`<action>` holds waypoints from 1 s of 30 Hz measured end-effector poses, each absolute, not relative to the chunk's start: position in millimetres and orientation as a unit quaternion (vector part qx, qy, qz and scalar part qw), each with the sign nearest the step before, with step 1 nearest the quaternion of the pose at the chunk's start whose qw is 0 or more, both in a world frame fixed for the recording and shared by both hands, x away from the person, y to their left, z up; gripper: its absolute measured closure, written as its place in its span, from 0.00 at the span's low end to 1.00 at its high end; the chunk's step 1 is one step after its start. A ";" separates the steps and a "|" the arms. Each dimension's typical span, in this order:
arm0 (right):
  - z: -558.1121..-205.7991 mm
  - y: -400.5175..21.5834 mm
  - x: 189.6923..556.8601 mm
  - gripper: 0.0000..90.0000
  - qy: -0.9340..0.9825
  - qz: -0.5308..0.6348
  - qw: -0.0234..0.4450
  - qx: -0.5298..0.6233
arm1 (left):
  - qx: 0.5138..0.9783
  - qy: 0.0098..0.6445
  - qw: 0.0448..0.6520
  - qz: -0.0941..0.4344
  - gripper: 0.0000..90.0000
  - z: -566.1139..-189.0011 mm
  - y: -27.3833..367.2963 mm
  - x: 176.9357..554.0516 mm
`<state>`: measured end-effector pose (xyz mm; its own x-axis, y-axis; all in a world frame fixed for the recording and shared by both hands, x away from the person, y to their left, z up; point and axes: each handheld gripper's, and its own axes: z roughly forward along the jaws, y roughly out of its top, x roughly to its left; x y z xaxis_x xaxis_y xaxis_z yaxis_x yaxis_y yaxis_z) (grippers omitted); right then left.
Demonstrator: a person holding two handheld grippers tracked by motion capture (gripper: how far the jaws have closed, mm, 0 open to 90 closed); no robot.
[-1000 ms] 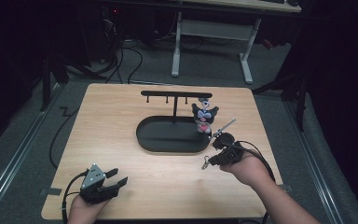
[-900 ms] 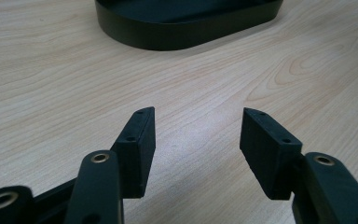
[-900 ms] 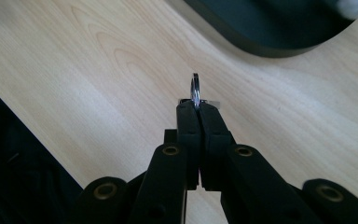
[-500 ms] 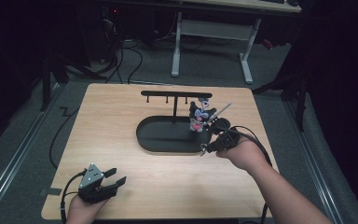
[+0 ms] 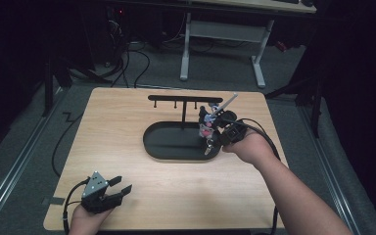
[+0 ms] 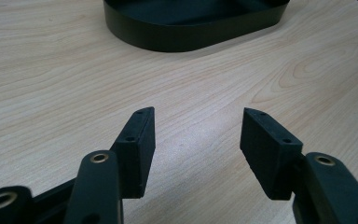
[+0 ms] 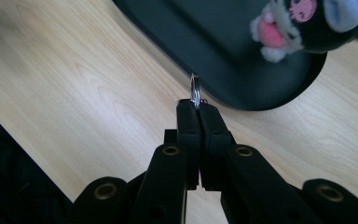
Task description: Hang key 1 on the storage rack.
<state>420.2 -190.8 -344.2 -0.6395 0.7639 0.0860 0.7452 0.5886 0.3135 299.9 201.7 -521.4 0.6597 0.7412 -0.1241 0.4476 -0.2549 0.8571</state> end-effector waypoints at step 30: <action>-315.6 -163.0 490.6 0.99 0.883 0.177 0.038 0.434 | 0.780 0.381 0.472 0.151 0.51 -523.6 203.1 299.9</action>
<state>490.6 -163.0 -315.6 -0.6207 0.7794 0.0855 0.7522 0.5612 0.3453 299.9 203.1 -523.6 0.6646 0.7370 -0.1233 0.4510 -0.2640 0.8526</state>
